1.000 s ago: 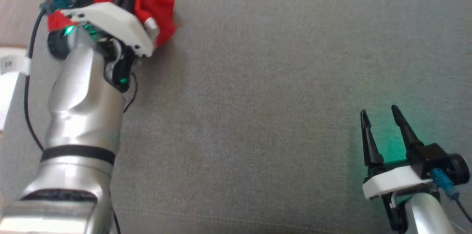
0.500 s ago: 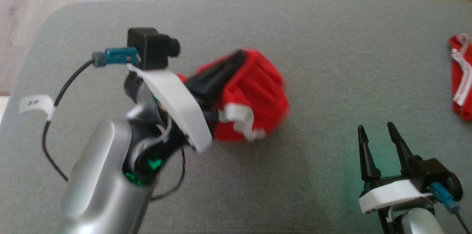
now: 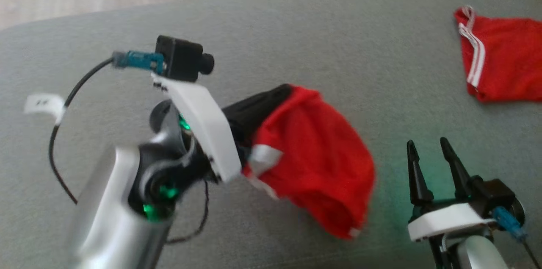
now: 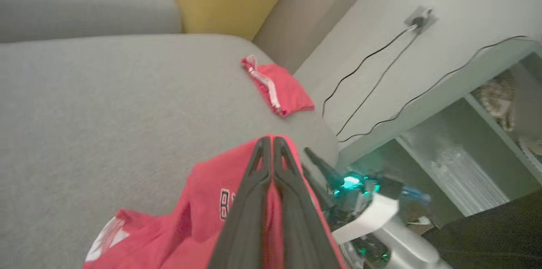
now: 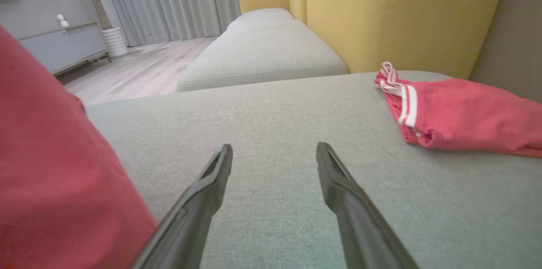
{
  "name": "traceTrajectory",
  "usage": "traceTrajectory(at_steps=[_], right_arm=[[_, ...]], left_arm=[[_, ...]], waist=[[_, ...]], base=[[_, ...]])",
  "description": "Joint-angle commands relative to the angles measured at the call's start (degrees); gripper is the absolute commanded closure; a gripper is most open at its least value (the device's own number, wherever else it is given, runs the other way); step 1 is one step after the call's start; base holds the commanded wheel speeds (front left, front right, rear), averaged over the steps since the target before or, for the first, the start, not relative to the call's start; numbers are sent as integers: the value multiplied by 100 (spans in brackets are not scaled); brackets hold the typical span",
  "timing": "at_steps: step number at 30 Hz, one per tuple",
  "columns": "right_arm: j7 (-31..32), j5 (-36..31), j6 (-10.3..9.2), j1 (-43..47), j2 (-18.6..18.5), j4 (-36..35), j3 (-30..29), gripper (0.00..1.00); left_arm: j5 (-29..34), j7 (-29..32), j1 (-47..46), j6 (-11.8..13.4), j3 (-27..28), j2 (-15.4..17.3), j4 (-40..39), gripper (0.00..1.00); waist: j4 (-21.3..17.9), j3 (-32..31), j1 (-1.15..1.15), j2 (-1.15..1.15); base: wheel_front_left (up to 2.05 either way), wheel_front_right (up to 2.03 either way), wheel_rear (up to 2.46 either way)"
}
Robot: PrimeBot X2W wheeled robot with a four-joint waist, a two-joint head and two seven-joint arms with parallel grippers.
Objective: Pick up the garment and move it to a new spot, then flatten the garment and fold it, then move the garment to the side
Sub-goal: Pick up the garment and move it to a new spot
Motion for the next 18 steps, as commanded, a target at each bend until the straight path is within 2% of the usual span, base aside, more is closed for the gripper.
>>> traceTrajectory(at_steps=[1,4,9,11,12,13,14,15,17,18], right_arm=[[-62,46,-4,-311,-23,-167,153,0],[-62,81,-4,-424,-23,-143,213,0],[-62,131,-4,-566,-23,-124,292,0],[-62,138,-4,-584,-23,-109,295,0],[-62,138,-4,-584,-23,-99,289,0],[-62,138,-4,-584,-23,-99,289,0],[-62,135,-4,-580,-23,-89,285,0],[-62,124,-4,-574,-23,-60,284,0],[-62,112,-4,-559,-23,-42,266,0],[-62,112,-4,-559,-23,-42,266,0]], left_arm=[[136,21,-498,50,318,157,178,100],[609,-279,-962,127,486,323,1259,100],[1434,-1289,-1764,204,650,519,2957,100],[1590,-1711,-1981,132,671,525,3496,100],[1616,-1975,-2064,178,761,488,3739,100],[1616,-1975,-2064,178,761,488,3739,100],[1664,-2226,-2136,231,827,466,3991,78],[1854,-2668,-2243,201,801,511,4429,0],[1996,-3044,-2285,198,775,536,4815,0],[1996,-3044,-2285,198,775,536,4815,0]], waist=[[-247,206,0,0],[-468,386,0,0],[-767,624,0,0],[-837,677,0,0],[-855,694,0,0],[-855,694,0,0],[-865,703,0,0],[-874,706,0,0],[-851,682,0,0],[-851,682,0,0]], base=[[0,0,0],[0,0,0],[0,0,0],[0,0,0],[0,0,0],[0,0,0],[0,0,0],[0,0,0],[0,0,0],[0,0,0]])
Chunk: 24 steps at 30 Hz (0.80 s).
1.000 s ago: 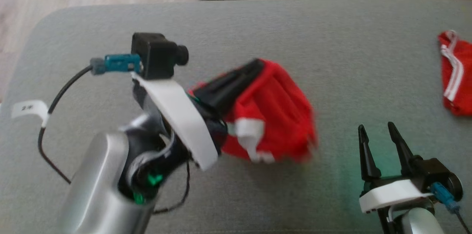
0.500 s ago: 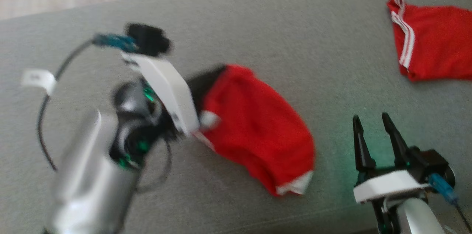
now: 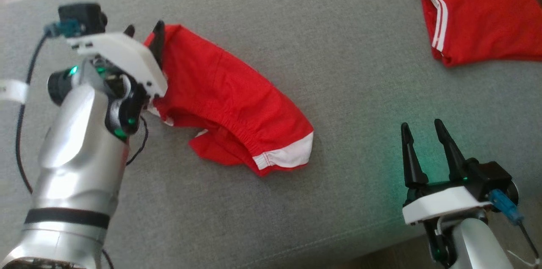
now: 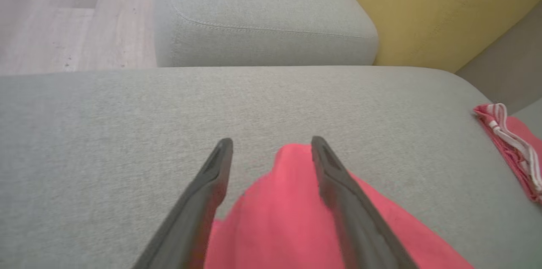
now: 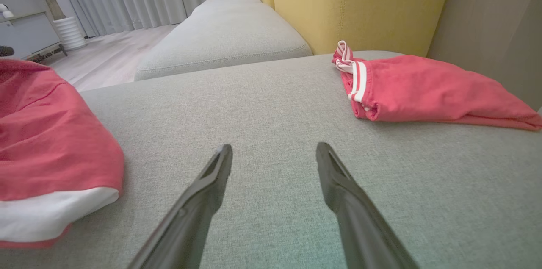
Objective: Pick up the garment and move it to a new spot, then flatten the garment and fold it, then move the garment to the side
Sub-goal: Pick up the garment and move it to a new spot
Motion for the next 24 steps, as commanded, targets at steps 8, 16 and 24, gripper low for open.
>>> traceTrajectory(at_steps=[8,16,24], right_arm=[[-62,-131,-4,-55,-24,-165,-32,0],[-62,-392,-4,161,-24,-380,-296,0],[-62,-535,-4,293,-24,-516,-480,0]], left_arm=[[504,-1532,-143,-82,-10,260,217,0],[681,-2569,1032,103,-191,-54,-433,0],[946,-2680,2655,442,-95,-221,-1811,0]], waist=[[349,-228,0,0],[871,-566,0,0],[1108,-797,0,0]], base=[[0,0,0],[0,0,0],[0,0,0]])
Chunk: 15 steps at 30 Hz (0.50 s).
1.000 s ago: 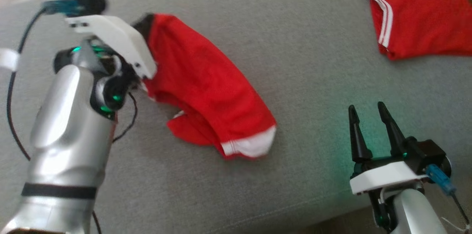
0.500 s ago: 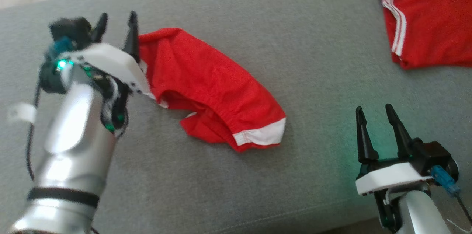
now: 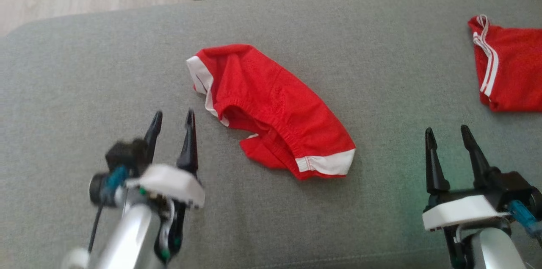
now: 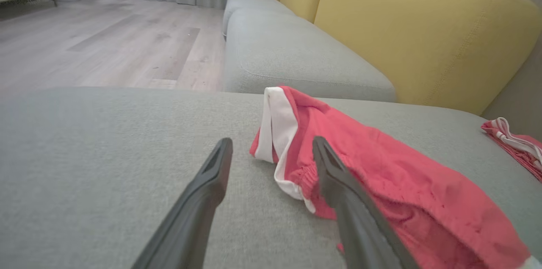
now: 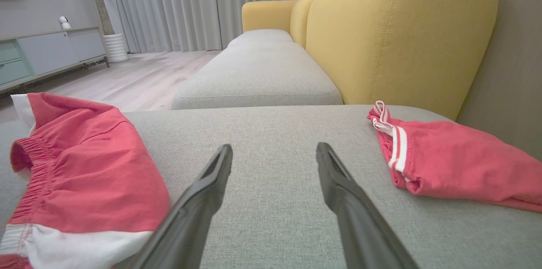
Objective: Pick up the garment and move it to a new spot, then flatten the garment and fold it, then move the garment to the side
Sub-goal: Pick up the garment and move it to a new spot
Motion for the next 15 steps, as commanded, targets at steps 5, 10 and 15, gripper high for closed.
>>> traceTrajectory(at_steps=[5,10,15], right_arm=[[-62,-26,-4,105,-29,-260,13,0],[-62,20,-4,238,-29,-295,-95,0],[-62,116,-4,399,-29,-273,-121,0]], left_arm=[[313,-74,980,229,696,12,-1165,0],[771,-74,1574,61,989,-46,-1534,0],[1119,-75,1929,-218,1195,-187,-1710,0]], waist=[[129,-128,0,0],[263,-167,0,0],[337,-259,0,0]], base=[[0,0,0],[0,0,0],[0,0,0]])
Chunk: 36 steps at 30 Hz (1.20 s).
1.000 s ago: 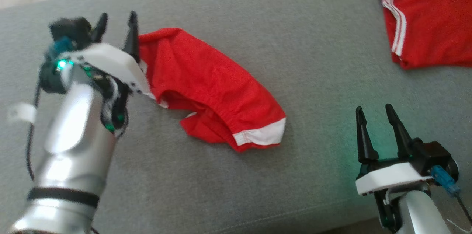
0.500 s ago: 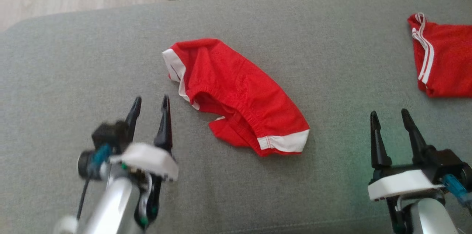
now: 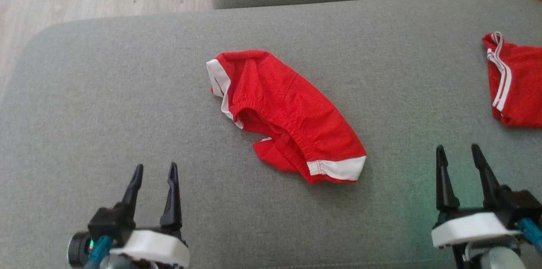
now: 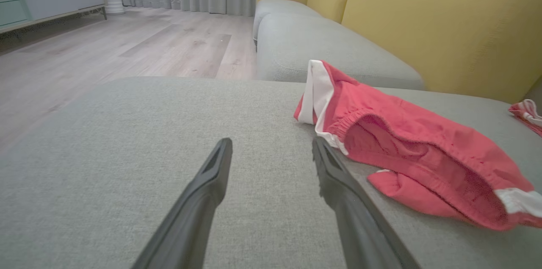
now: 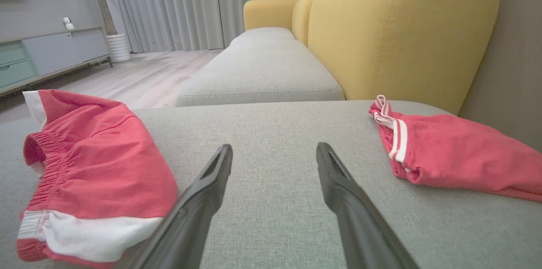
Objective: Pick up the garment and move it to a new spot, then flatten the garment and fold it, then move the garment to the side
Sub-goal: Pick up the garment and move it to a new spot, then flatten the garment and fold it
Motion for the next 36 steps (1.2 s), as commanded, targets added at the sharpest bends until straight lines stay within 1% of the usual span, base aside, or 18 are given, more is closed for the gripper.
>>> traceTrajectory(at_steps=[1,4,18,25,36], right_arm=[[-62,53,-4,37,-32,-167,114,0],[-62,76,-4,99,-32,-146,142,0],[-62,61,-4,177,-32,-91,149,0],[-62,72,-4,200,-32,-74,184,0],[-62,82,-4,233,-32,-92,230,0]], left_arm=[[95,-70,-2,-95,298,-45,-236,0],[210,-70,124,-239,407,-112,-290,0],[466,-71,351,-488,672,-221,-353,0],[510,-71,394,-534,730,-229,-362,0],[486,-71,428,-509,699,-230,-363,0]], waist=[[17,-50,0,0],[14,-99,0,0],[61,-246,0,0],[101,-294,0,0],[85,-321,0,0]], base=[[0,0,0],[0,0,0],[0,0,0],[0,0,0],[0,0,0]])
